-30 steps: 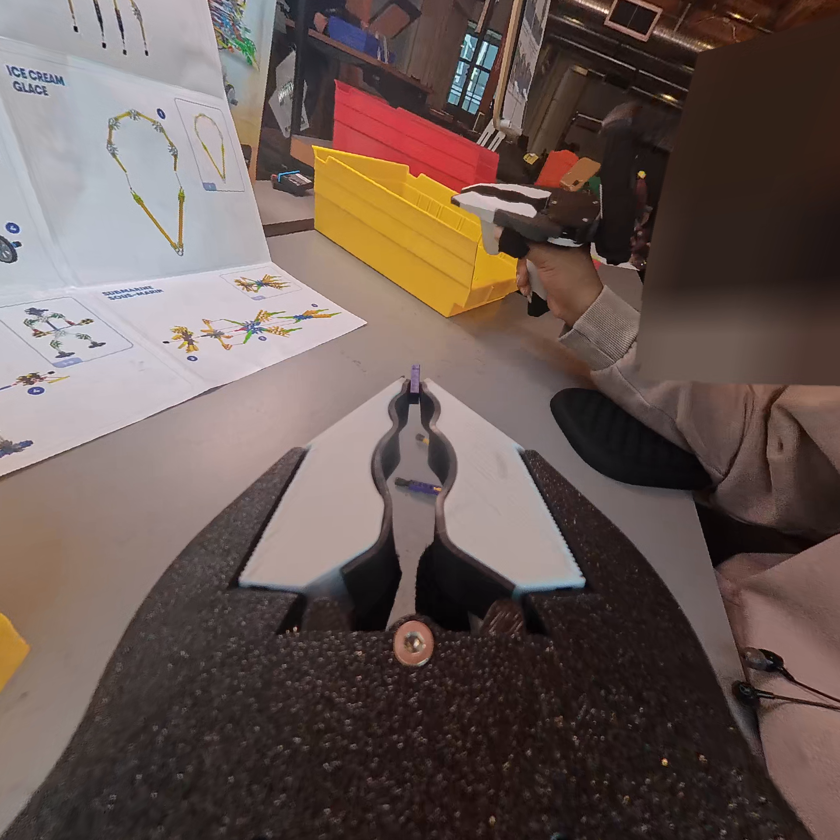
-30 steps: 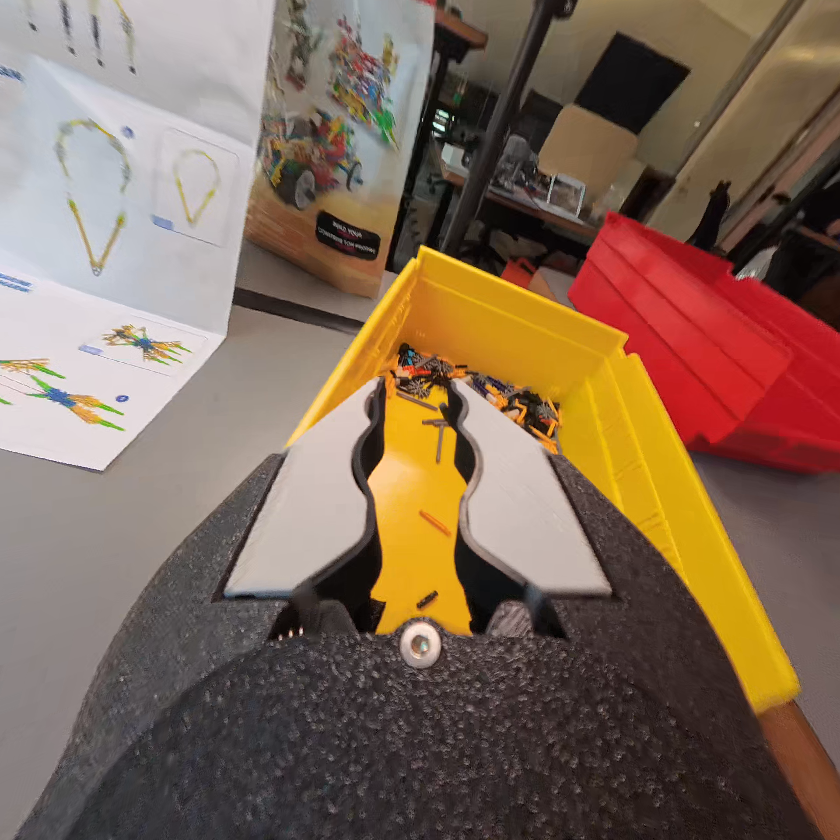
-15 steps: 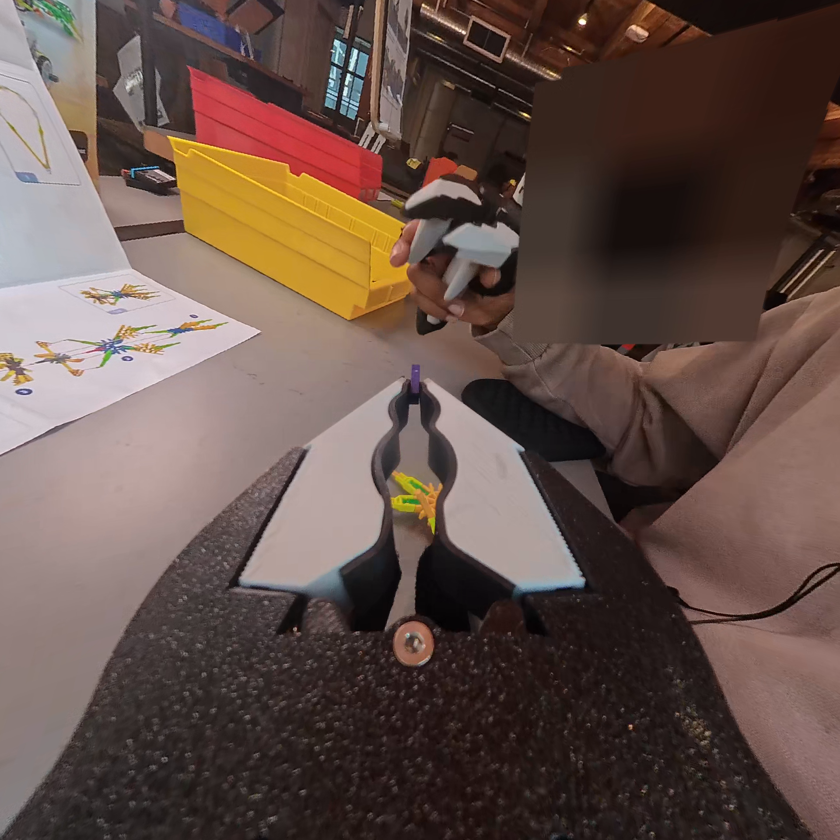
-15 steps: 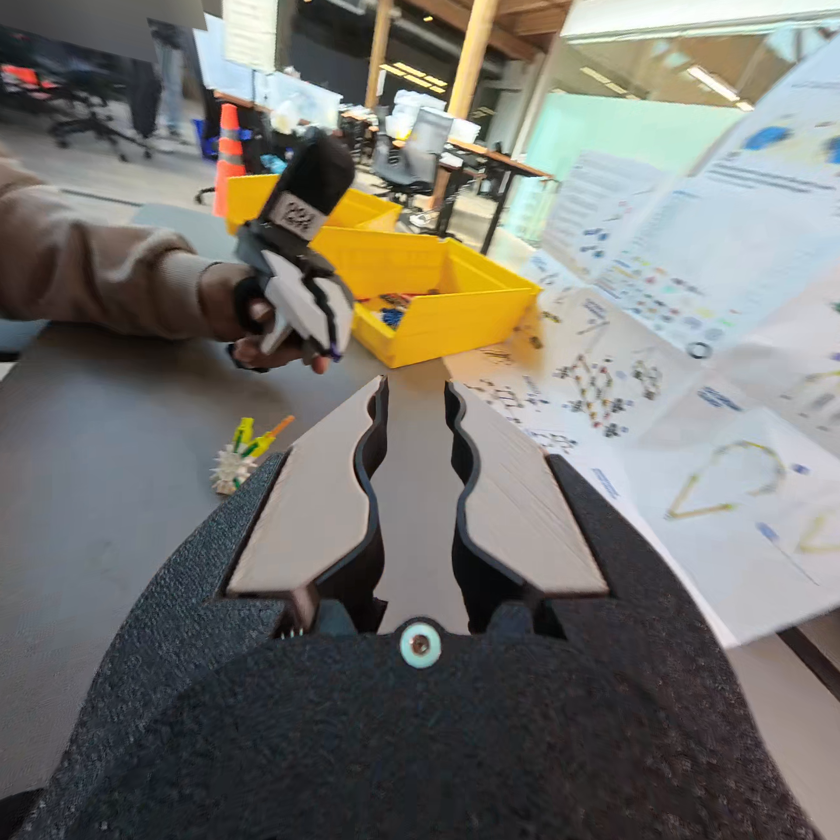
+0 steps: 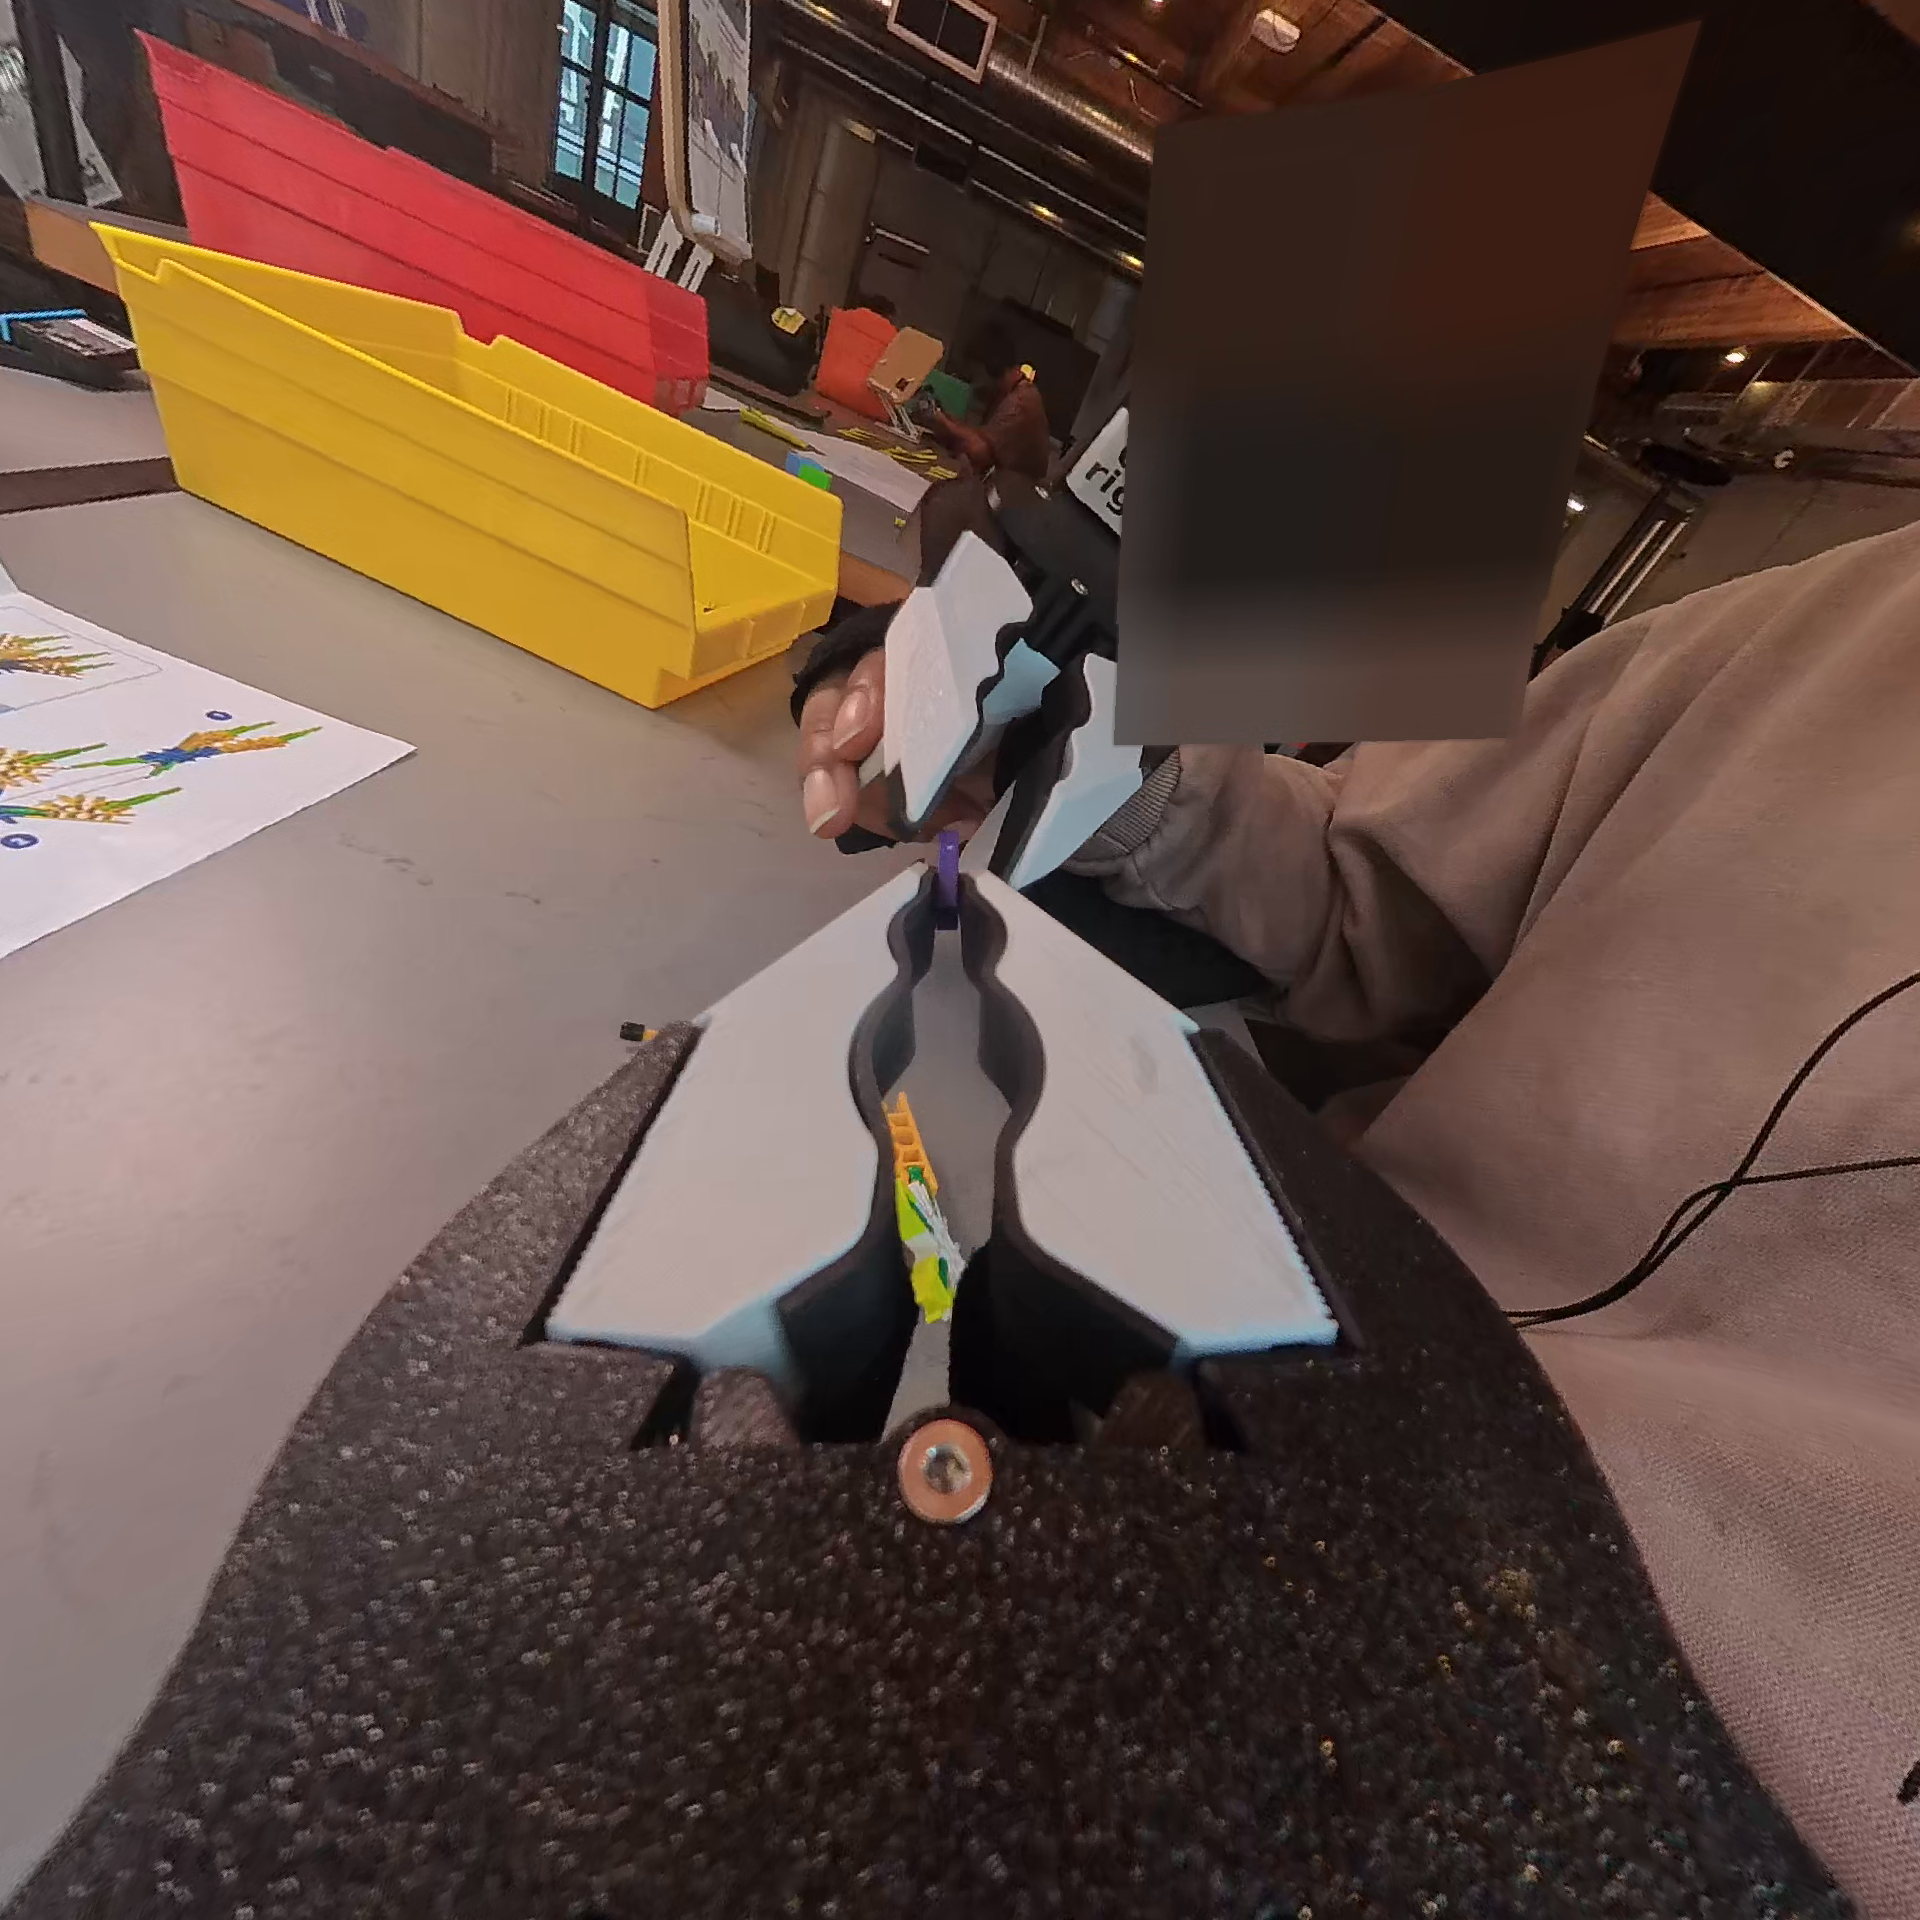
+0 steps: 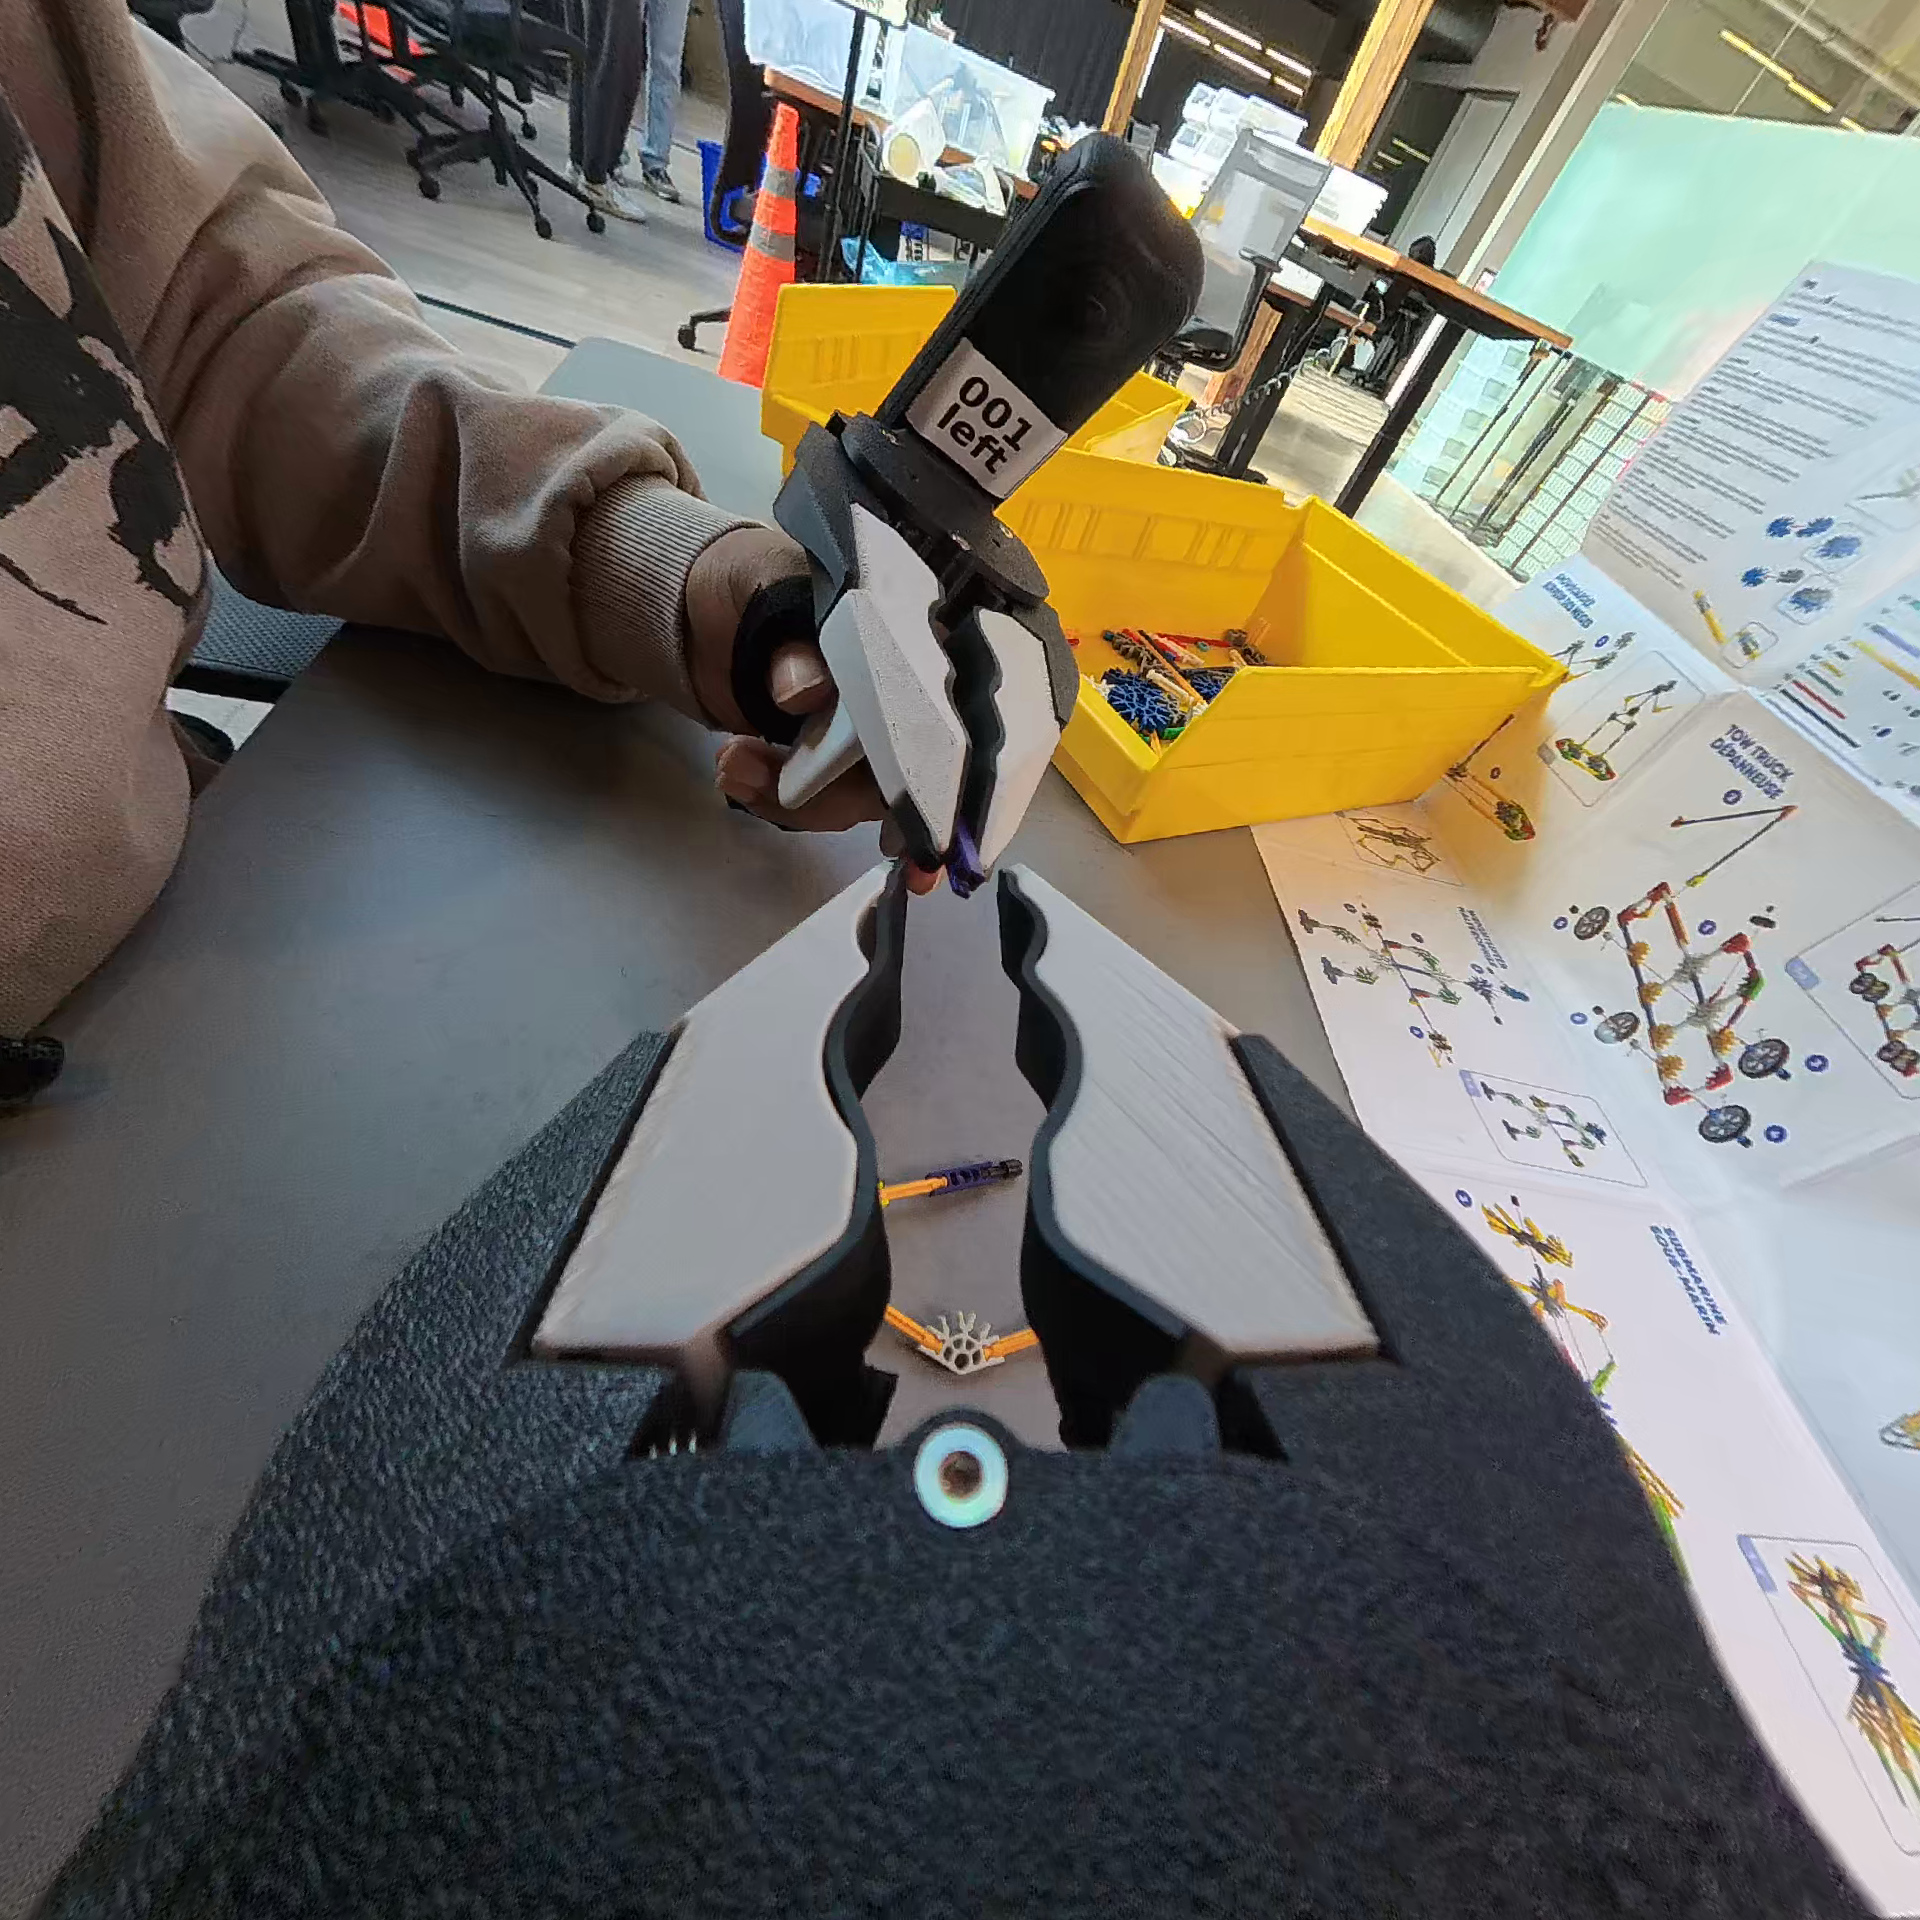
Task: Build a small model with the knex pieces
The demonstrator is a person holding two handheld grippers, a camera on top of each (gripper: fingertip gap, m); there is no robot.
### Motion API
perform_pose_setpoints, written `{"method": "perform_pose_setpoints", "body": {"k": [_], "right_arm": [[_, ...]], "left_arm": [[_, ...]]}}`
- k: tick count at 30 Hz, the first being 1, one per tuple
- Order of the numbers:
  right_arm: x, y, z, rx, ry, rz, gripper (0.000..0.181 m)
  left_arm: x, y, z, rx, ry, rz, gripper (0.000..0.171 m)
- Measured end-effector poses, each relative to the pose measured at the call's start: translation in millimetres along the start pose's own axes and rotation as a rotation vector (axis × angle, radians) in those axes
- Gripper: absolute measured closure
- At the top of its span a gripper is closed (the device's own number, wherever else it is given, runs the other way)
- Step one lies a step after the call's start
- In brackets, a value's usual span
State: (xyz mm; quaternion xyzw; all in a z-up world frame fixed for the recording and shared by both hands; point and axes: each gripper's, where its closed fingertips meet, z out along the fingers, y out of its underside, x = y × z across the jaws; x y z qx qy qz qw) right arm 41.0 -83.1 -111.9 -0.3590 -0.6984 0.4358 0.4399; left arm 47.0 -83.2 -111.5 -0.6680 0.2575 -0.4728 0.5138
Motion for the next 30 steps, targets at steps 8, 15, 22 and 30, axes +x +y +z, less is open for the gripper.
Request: {"method": "perform_pose_setpoints", "body": {"k": [8,15,22,30], "right_arm": [[0,0,-5,-0.004,-0.010,-0.016,0.179],[135,1,-111,0.029,0.777,0.009,0.179],[198,87,-280,-0.344,1.449,0.091,0.179],[199,87,-276,-0.256,1.405,0.160,0.135]], "left_arm": [[4,3,1,-0.010,0.015,0.029,0.160],[-24,6,-9,-0.074,-0.184,0.129,0.135],[-29,22,-13,-0.180,-0.197,0.094,0.133],[-25,34,-10,-0.254,-0.189,0.107,0.131]]}}
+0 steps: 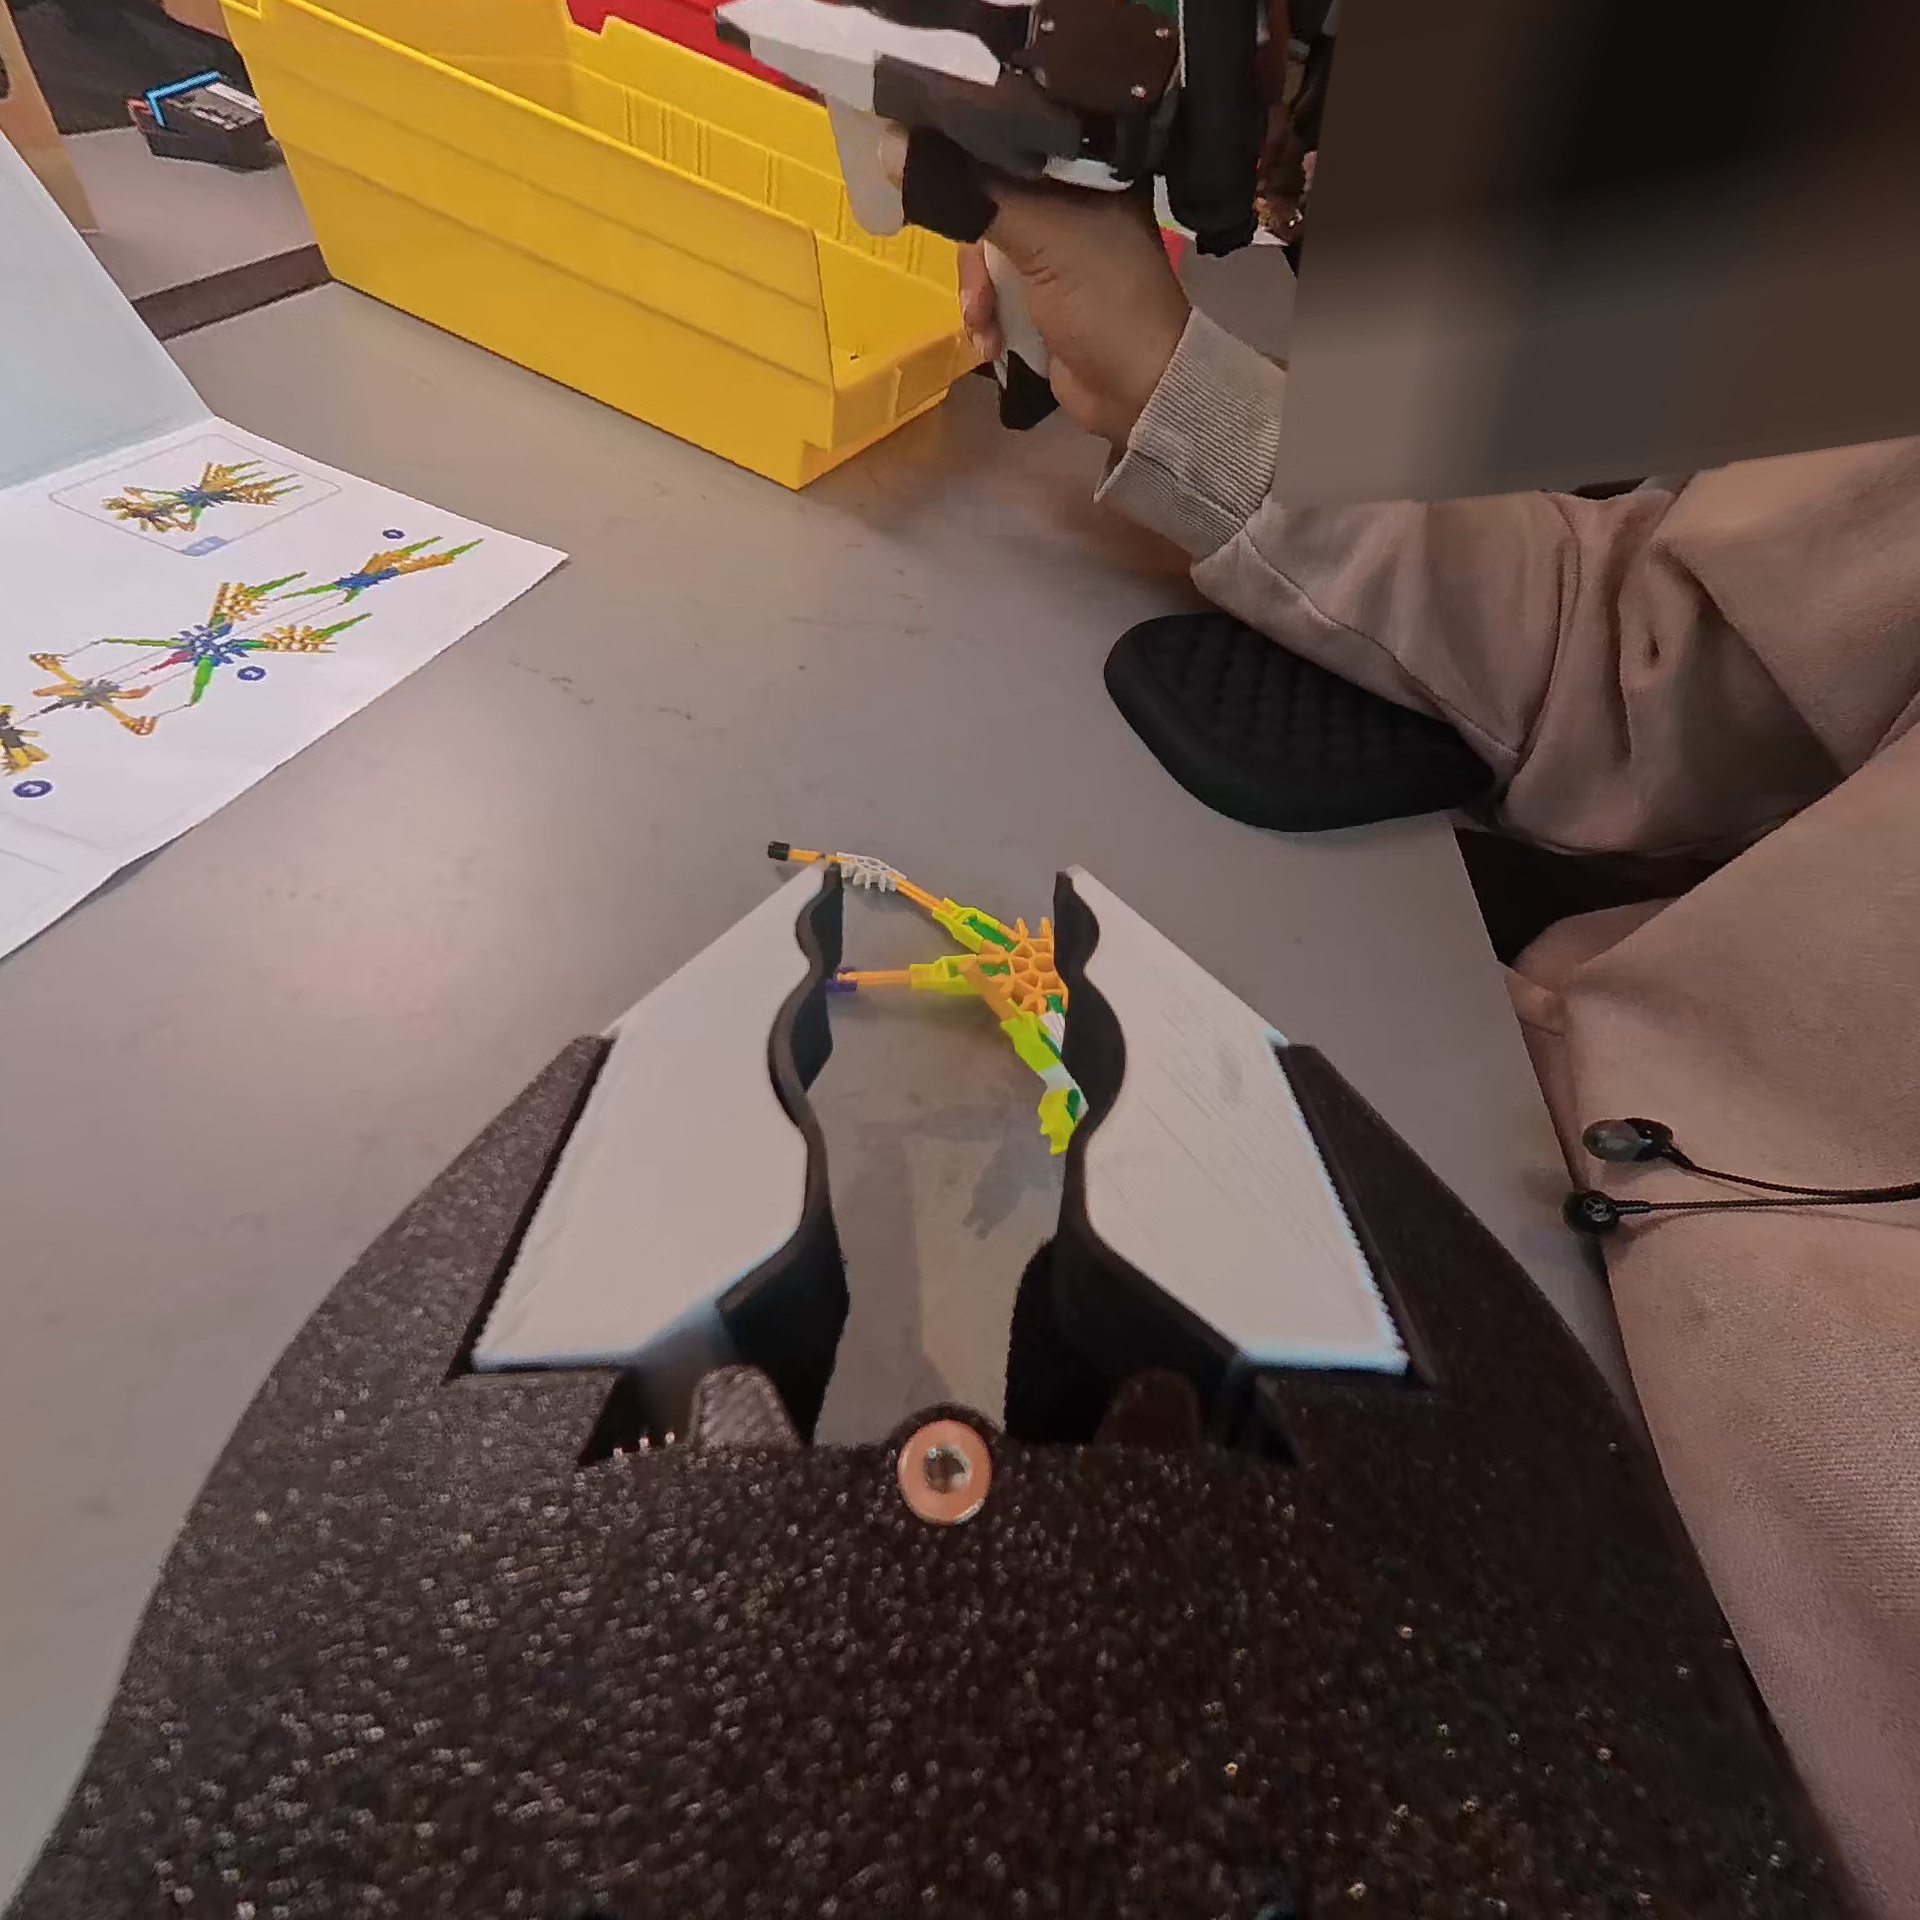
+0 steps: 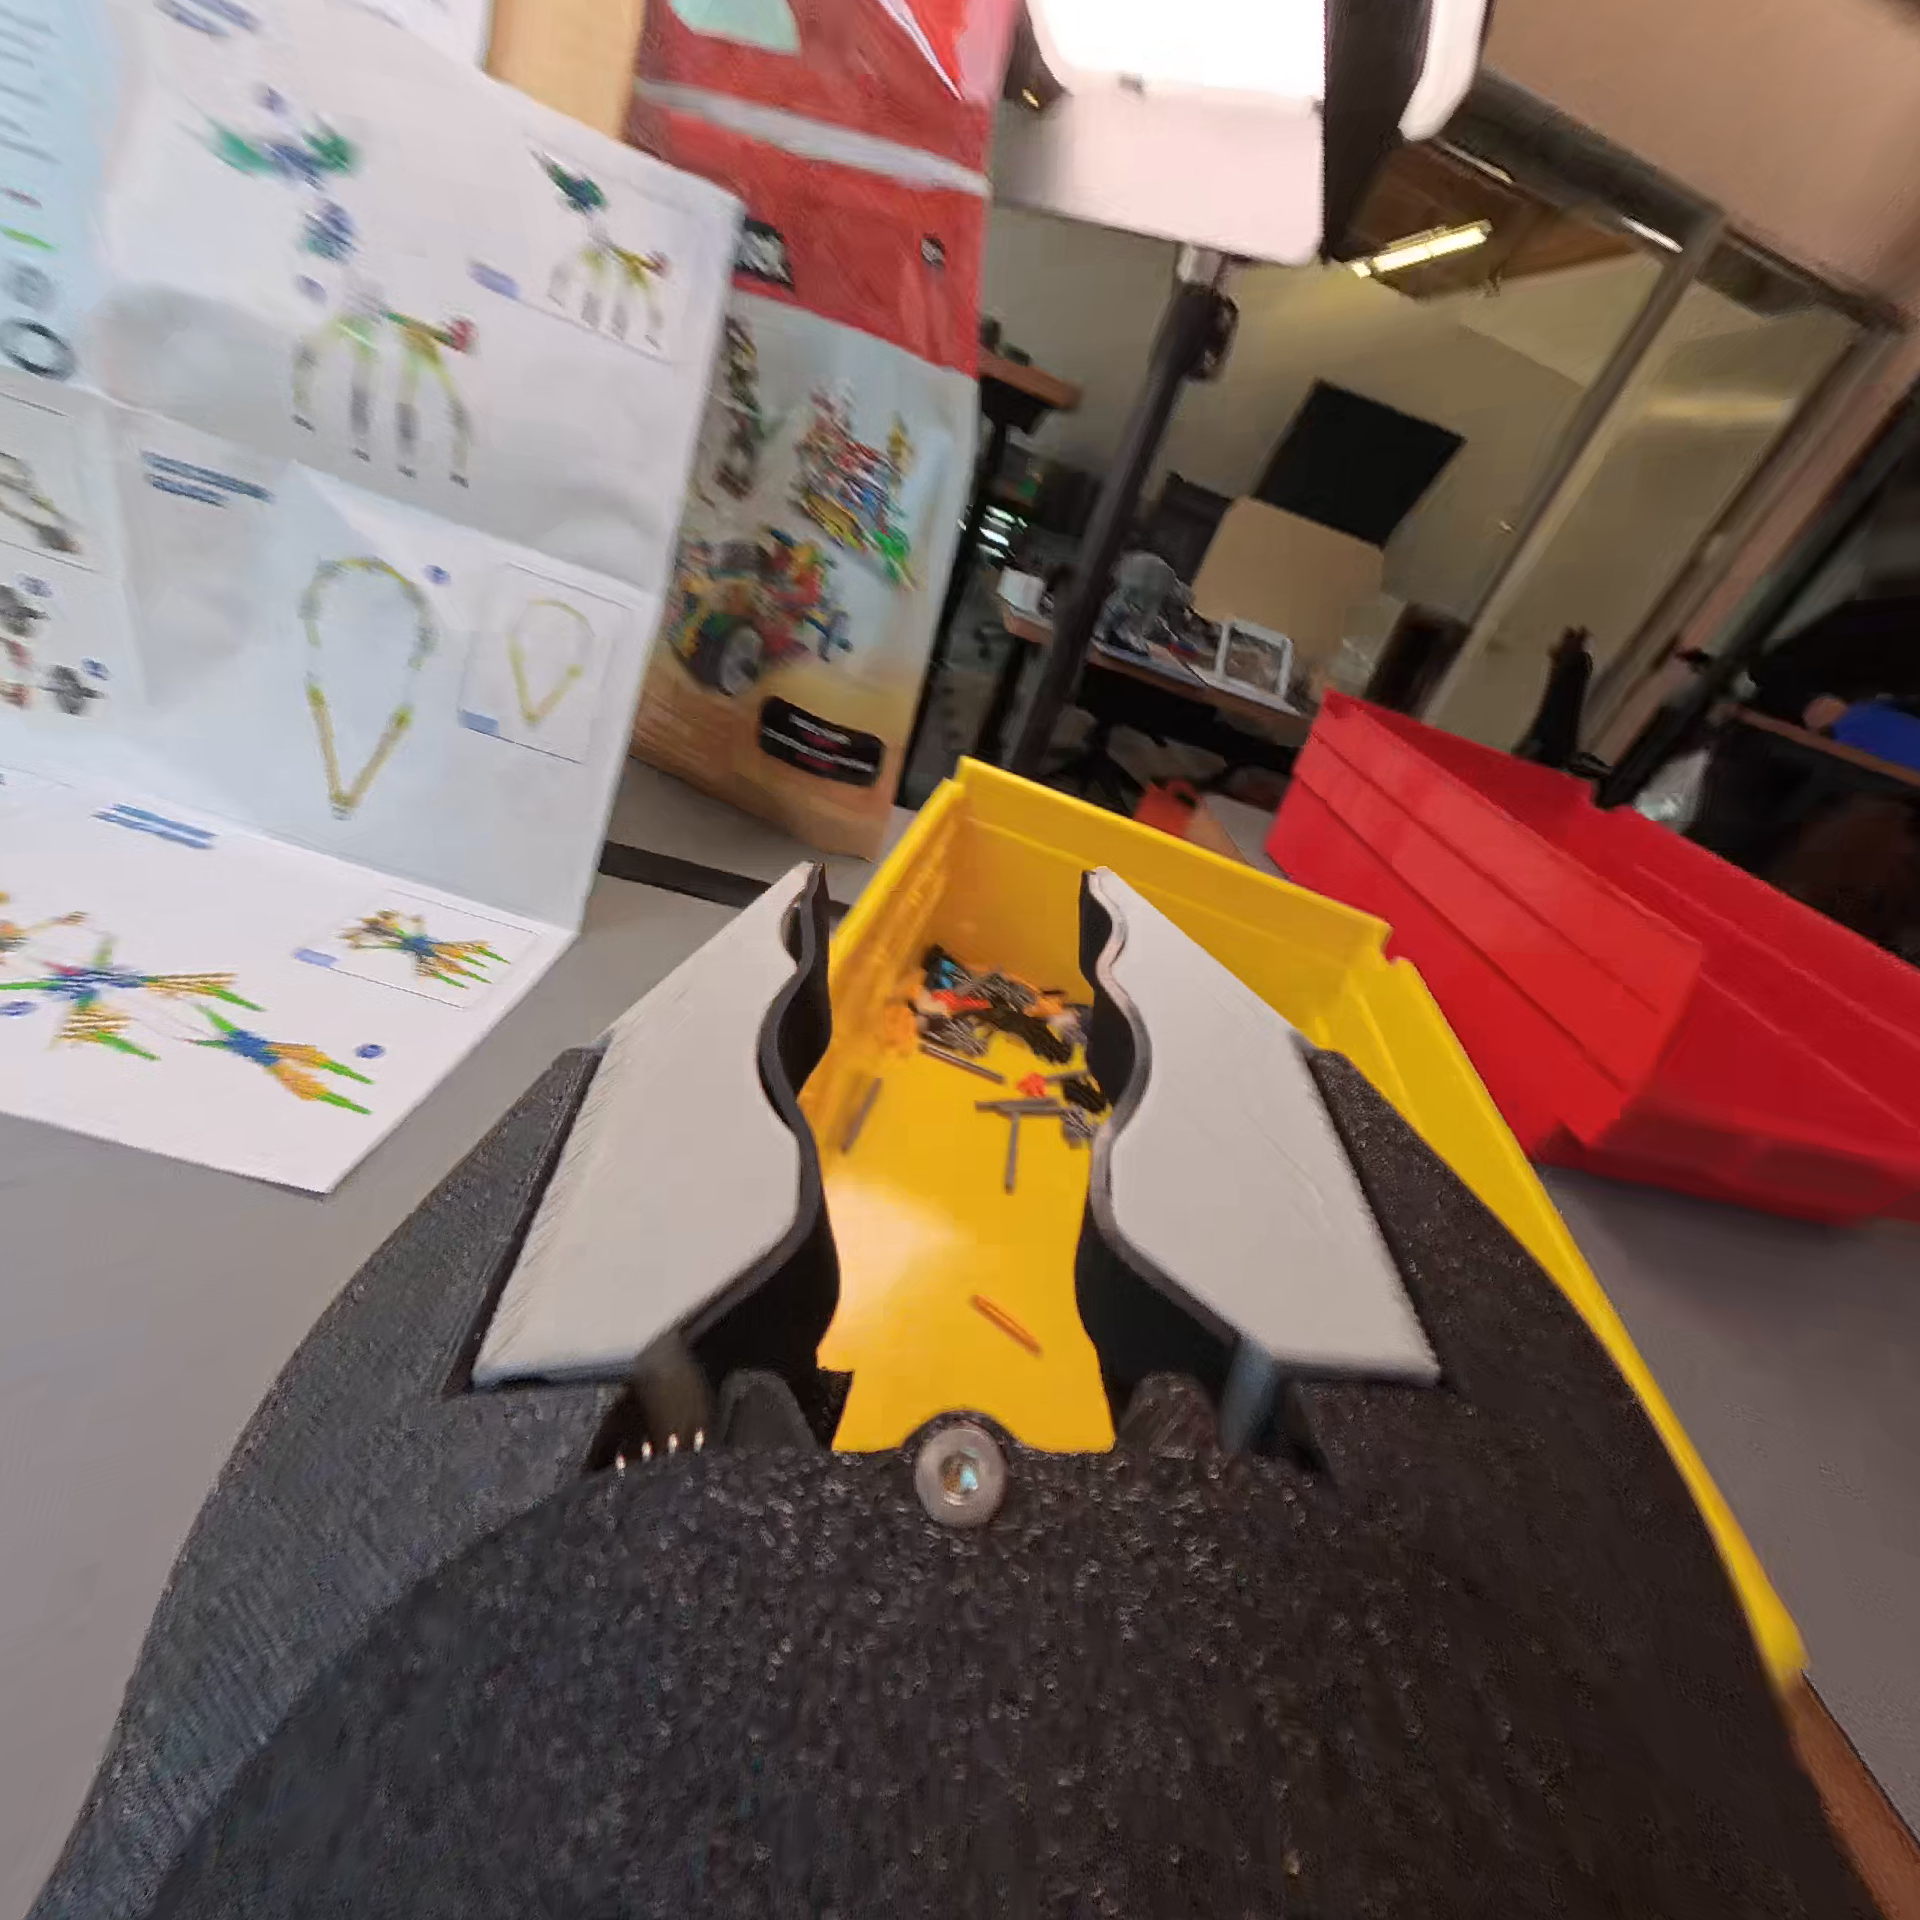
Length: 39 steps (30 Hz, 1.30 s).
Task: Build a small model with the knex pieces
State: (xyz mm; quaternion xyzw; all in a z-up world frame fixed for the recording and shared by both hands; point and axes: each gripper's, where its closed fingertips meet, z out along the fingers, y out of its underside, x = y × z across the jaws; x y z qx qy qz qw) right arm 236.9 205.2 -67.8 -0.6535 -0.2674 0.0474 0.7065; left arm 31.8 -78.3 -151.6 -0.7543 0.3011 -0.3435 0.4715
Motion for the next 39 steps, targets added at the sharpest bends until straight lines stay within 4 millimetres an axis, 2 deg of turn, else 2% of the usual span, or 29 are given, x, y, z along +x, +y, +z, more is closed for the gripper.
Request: {"method": "perform_pose_setpoints", "body": {"k": [2,4,6,8,10,12,15,17,21,24,27,31,34,36,39], "right_arm": [[-48,-25,-10,0.087,-0.189,-0.036,0.143],[-112,-36,-24,0.116,-0.441,-0.058,0.151],[-178,-33,-44,0.063,-0.725,-0.019,0.150],[-231,-24,-68,-0.011,-0.963,0.018,0.150],[-266,-14,-90,-0.066,-1.115,-0.012,0.150],[-285,-4,-107,-0.101,-1.218,-0.058,0.150],[-298,2,-125,-0.135,-1.323,-0.067,0.150],[-301,2,-129,-0.143,-1.354,-0.041,0.150],[-302,-14,-145,-0.080,-1.443,0.017,0.150],[-307,-23,-164,-0.019,-1.505,-0.024,0.151],[-318,-23,-178,0.000,-1.539,-0.089,0.158],[-325,-19,-178,-0.001,-1.518,-0.138,0.178],[-322,-20,-178,-0.001,-1.526,-0.127,0.179],[-318,-28,-175,0.023,-1.517,-0.077,0.179],[-306,-48,-172,0.083,-1.525,0.069,0.179]], "left_arm": [[2,4,1,-0.027,0.007,0.008,0.131],[4,11,3,-0.062,0.026,0.001,0.132],[9,21,6,-0.115,0.063,-0.011,0.134],[15,33,11,-0.182,0.092,-0.012,0.136],[15,45,14,-0.249,0.082,0.011,0.143],[18,49,16,-0.271,0.081,0.037,0.159],[16,41,15,-0.240,0.046,0.071,0.163],[12,36,12,-0.217,0.018,0.109,0.166],[5,28,9,-0.180,-0.037,0.167,0.166],[6,26,8,-0.168,-0.037,0.175,0.166],[9,27,10,-0.179,-0.024,0.180,0.166],[14,27,12,-0.170,0.000,0.165,0.166],[13,25,11,-0.153,0.001,0.151,0.166],[12,17,8,-0.104,0.001,0.140,0.165],[12,4,3,-0.025,0.017,0.119,0.137]]}}
